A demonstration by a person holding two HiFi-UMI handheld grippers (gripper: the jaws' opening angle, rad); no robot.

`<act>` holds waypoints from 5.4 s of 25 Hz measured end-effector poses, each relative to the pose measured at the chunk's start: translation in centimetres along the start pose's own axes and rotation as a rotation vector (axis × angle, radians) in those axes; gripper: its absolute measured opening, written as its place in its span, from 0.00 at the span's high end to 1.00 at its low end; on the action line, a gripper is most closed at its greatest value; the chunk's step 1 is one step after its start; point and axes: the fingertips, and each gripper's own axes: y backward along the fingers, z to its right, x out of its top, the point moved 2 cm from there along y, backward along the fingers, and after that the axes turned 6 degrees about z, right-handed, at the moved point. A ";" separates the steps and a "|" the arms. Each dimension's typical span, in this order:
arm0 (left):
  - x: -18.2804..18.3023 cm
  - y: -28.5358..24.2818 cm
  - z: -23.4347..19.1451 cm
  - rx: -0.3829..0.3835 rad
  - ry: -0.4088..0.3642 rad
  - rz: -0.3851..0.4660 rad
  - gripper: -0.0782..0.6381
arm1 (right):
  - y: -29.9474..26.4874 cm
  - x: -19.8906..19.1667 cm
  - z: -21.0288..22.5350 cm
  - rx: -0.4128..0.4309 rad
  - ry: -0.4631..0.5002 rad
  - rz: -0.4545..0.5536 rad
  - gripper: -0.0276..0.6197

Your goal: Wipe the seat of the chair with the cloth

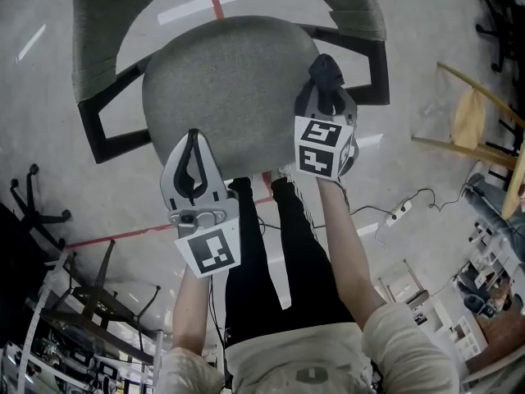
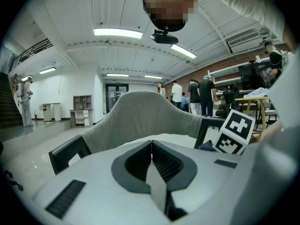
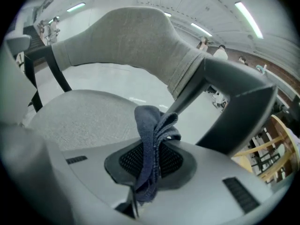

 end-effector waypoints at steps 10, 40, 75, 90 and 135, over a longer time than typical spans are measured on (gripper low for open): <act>1.2 1.6 -2.2 0.073 -0.008 0.029 0.87 | 7.9 12.4 -4.1 0.275 -0.140 0.370 0.87; -1.6 12.6 -13.3 0.446 0.033 -0.019 0.87 | 10.9 -2.9 -35.9 1.022 -0.140 -0.160 0.87; 2.5 0.7 7.5 0.037 0.056 0.029 0.87 | 5.2 -10.6 -3.4 0.462 -0.145 -0.188 0.87; 1.6 0.7 8.8 0.047 0.037 -0.016 0.87 | 3.5 -11.8 2.2 0.380 -0.100 -0.211 0.87; 48.6 11.3 7.7 0.043 0.030 0.666 0.87 | 48.2 35.1 9.8 0.412 -0.116 1.108 0.87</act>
